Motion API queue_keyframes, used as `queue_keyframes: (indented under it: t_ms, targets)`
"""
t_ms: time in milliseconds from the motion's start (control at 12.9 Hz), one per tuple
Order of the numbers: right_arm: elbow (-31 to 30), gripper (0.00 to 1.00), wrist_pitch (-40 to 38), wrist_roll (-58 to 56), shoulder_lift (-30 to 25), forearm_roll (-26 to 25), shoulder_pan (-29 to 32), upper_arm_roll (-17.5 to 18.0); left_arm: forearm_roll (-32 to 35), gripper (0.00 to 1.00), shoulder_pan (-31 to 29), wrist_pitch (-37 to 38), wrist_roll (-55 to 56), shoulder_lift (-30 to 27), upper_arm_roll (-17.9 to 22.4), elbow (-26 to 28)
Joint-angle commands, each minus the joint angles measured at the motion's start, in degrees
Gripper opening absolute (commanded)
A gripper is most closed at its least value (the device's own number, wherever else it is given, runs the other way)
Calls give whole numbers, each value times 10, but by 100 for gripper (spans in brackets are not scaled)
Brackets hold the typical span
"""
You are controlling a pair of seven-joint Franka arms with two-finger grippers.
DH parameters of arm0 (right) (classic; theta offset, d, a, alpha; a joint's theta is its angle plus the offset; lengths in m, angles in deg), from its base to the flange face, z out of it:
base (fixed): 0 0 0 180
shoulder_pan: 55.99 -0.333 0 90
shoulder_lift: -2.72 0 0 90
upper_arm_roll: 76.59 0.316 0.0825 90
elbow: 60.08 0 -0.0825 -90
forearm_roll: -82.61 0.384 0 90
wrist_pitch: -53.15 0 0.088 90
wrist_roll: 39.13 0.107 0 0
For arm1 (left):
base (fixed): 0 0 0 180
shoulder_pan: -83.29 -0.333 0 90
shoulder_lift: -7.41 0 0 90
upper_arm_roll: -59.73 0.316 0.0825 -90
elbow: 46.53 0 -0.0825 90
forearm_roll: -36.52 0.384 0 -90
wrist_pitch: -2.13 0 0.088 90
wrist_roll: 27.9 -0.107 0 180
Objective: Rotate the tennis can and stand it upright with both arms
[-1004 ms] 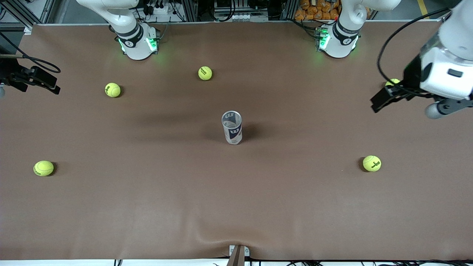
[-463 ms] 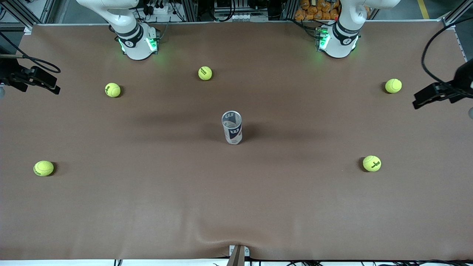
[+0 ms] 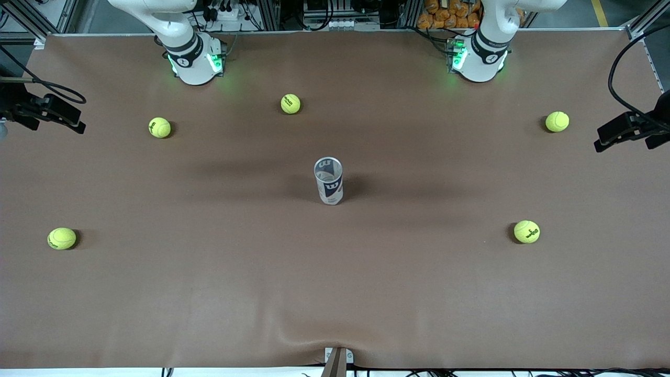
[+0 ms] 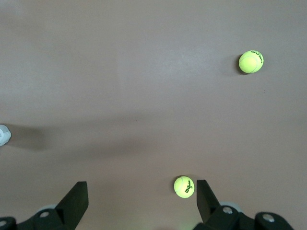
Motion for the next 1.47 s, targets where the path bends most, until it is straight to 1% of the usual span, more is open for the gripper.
queue_keyframes:
  t_ms: [0, 154, 232, 309, 386, 463, 541, 618, 772, 927, 1004, 1159, 1390]
  targets:
    - [2, 100, -2, 8, 0, -10, -7, -1, 8, 100, 0, -15, -9, -29, -9, 31]
    - [2, 100, -2, 8, 0, -10, -7, -1, 9, 100, -4, -13, -28, -28, -12, 31]
    - [2, 100, -2, 8, 0, -10, -7, -1, 7, 100, -26, -13, -29, -28, -35, 31]
    - [2, 100, -2, 8, 0, -10, -8, -1, 7, 100, -71, -15, -29, -28, -77, 31]
    - [2, 100, -2, 8, 0, -10, -8, -1, 8, 100, -122, -15, -29, -28, -132, 32]
    - [2, 100, -2, 8, 0, -10, -8, -1, 11, 100, -167, -15, -29, -28, -178, 33]
    - [1, 100, -3, 8, 0, -10, -9, -1, 13, 100, -200, -16, -29, -29, -213, 36]
    - [2, 100, -3, 8, 0, -10, -11, -1, 13, 100, -213, -16, -28, -31, -227, 39]
    - [1, 100, -3, 8, 0, -10, -11, -1, 13, 100, -208, -16, -26, -36, -226, 42]
    - [1, 100, -3, 8, 0, -10, -11, -1, 14, 100, -199, -15, -25, -55, -207, 60]
    - [1, 100, -3, 8, 1, -10, -11, -1, 14, 100, -199, -16, -24, -65, -206, 72]
    - [1, 100, -3, 8, 1, -10, -11, -1, 14, 100, -193, -15, -26, -68, -202, 75]
    - [1, 100, -3, 8, 1, -10, -11, -1, 15, 100, -190, -8, -19, -89, -203, 88]
